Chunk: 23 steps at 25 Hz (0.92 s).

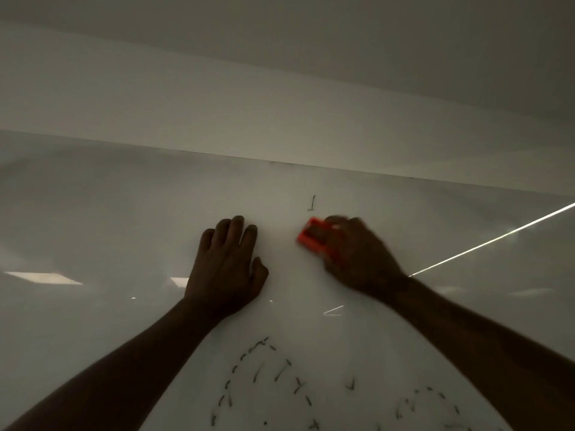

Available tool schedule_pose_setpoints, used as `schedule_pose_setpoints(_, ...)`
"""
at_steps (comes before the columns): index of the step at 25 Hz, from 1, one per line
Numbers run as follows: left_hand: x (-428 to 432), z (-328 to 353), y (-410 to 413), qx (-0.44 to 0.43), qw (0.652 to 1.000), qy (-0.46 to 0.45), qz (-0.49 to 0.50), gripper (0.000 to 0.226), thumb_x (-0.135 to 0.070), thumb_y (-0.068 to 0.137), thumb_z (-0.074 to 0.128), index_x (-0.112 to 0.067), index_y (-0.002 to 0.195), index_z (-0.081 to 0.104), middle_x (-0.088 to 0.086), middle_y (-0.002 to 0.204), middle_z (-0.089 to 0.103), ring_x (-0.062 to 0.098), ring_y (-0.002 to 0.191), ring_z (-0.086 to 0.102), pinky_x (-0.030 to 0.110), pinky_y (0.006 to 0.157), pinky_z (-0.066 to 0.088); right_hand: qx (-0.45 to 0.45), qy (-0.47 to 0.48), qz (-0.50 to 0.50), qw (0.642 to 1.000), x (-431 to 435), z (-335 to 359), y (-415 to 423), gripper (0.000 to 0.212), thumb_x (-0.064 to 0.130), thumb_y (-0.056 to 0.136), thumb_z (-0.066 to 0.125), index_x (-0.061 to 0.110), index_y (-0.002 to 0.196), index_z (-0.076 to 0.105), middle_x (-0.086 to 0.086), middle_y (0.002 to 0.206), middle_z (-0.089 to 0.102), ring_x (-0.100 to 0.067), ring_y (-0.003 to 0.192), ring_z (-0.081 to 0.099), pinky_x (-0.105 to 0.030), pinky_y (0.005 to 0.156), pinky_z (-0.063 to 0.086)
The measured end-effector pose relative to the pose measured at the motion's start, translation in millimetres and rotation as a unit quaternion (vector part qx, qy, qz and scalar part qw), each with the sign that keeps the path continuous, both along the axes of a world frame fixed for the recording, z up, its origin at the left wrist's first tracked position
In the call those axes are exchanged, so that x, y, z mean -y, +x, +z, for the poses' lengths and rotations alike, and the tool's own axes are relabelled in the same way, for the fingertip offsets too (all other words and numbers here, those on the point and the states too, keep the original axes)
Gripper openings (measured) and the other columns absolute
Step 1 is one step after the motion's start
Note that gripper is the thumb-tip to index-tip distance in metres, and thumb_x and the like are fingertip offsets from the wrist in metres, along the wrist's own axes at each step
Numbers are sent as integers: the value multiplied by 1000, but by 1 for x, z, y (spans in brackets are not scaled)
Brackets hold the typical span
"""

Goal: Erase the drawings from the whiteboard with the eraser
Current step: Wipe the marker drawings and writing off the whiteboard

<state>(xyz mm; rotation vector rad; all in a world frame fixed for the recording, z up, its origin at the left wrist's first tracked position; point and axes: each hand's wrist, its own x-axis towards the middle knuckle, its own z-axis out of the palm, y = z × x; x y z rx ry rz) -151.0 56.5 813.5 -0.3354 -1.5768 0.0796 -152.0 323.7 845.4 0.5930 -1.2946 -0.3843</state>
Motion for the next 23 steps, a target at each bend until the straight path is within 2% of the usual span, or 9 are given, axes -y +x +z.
schedule_pose_setpoints(4, -1, -3, -7, -3, 1000, 25, 12, 66, -45, 89, 40, -2, 137, 56, 21, 143, 50, 37, 131, 46, 50, 105, 43, 53, -421, 81, 902, -13, 50, -1, 51, 35, 97, 56, 20, 145, 49, -19, 132, 51, -40, 114, 51, -42, 85, 49)
schedule_pose_setpoints(6, -3, -4, -6, 4, 1000, 27, 4, 66, -44, 90, 44, -4, 141, 54, 19, 147, 48, 37, 135, 43, 50, 109, 40, 36, -397, 82, 914, 44, 49, -6, 49, 35, 95, 55, 20, 141, 51, -18, 128, 53, -38, 110, 52, -42, 84, 47)
schedule_pose_setpoints(8, -1, -5, -6, 5, 999, 35, -5, 67, -44, 90, 46, -7, 144, 52, 17, 151, 45, 34, 139, 40, 48, 113, 35, 15, -219, 74, 973, 83, 32, -9, 50, 36, 94, 53, 20, 141, 52, -15, 127, 55, -35, 106, 55, -41, 82, 49)
schedule_pose_setpoints(11, 3, -7, -5, 4, 999, 32, -17, 70, -47, 89, 40, -8, 147, 50, 15, 153, 44, 33, 141, 39, 48, 115, 34, 4, -55, 24, 998, 34, 34, -6, 52, 39, 95, 48, 21, 143, 54, -15, 127, 58, -35, 104, 56, -40, 83, 52)
schedule_pose_setpoints(13, 2, -7, -6, -8, 999, 33, -15, 70, -45, 89, 39, -6, 145, 52, 16, 151, 46, 34, 139, 41, 49, 113, 36, 16, -175, -2, 984, -19, 49, -5, 49, 35, 97, 52, 21, 144, 52, -19, 127, 55, -40, 107, 54, -46, 86, 52)
schedule_pose_setpoints(15, -1, -7, -6, -18, 999, 32, -15, 67, -43, 88, 41, -5, 142, 54, 17, 148, 49, 35, 136, 44, 49, 110, 38, 32, -399, 39, 916, -43, 59, -5, 46, 32, 98, 52, 16, 142, 50, -24, 124, 52, -43, 110, 51, -49, 87, 50)
schedule_pose_setpoints(17, -2, -6, -7, -24, 999, 32, -18, 64, -40, 88, 44, -4, 140, 56, 17, 146, 50, 35, 134, 45, 49, 108, 39, 32, -470, 47, 881, -16, 46, -4, 44, 30, 97, 51, 14, 138, 49, -23, 122, 51, -42, 111, 50, -48, 87, 46)
schedule_pose_setpoints(21, 2, -5, -7, -25, 999, 24, -23, 64, -41, 87, 42, -5, 139, 55, 17, 145, 50, 35, 132, 45, 47, 106, 40, 27, -161, 70, 984, 36, -55, -11, 56, 36, 89, 54, 19, 142, 50, -16, 116, 53, -35, 97, 52, -43, 78, 50)
schedule_pose_setpoints(23, 1, -4, -6, -22, 999, 24, -17, 63, -39, 88, 45, -4, 140, 54, 17, 146, 50, 35, 132, 44, 48, 106, 39, 50, -11, 39, 998, 13, -85, -7, 57, 41, 90, 54, 22, 143, 49, -16, 116, 56, -33, 93, 55, -41, 74, 53)
